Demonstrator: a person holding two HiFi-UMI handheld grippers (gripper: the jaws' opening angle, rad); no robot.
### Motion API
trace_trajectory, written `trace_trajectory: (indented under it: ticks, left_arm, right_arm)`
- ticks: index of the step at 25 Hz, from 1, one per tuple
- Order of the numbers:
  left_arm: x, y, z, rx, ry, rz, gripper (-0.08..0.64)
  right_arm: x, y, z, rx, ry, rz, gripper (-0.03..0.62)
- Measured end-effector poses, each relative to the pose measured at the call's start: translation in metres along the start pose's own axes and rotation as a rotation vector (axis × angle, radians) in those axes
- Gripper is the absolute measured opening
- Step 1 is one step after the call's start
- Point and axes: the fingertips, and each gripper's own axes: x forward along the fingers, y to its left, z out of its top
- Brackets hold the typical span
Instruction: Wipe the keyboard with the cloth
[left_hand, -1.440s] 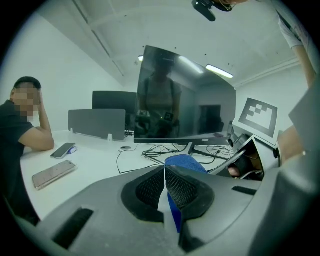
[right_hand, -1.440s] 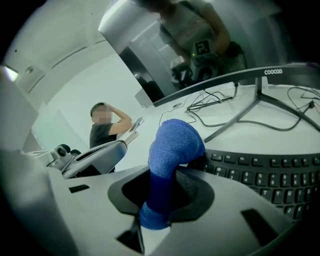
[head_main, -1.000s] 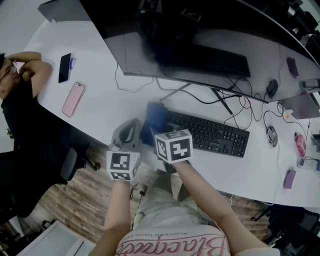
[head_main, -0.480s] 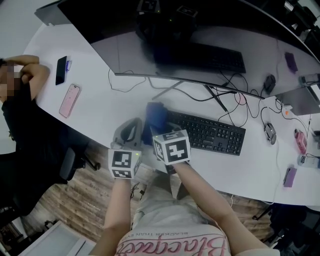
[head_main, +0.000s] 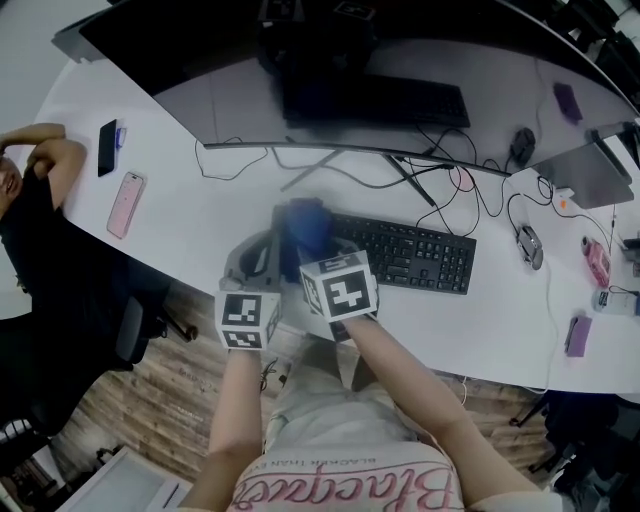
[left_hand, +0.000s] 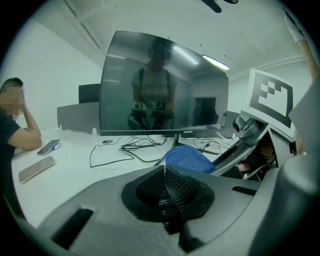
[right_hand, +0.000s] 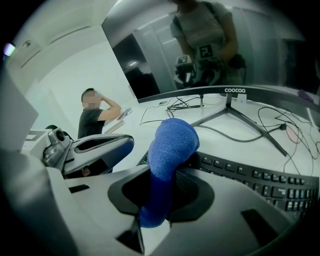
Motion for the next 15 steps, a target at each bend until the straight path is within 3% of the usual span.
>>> trace_trajectory:
  ticks: [15]
  left_arm:
    - [0.009, -0.059, 0.006, 0.014, 0.014, -0.023, 0.006]
  right_arm:
    - [-0.034, -0.043, -0.018, -0.013, 0.021, -0.030, 0.092]
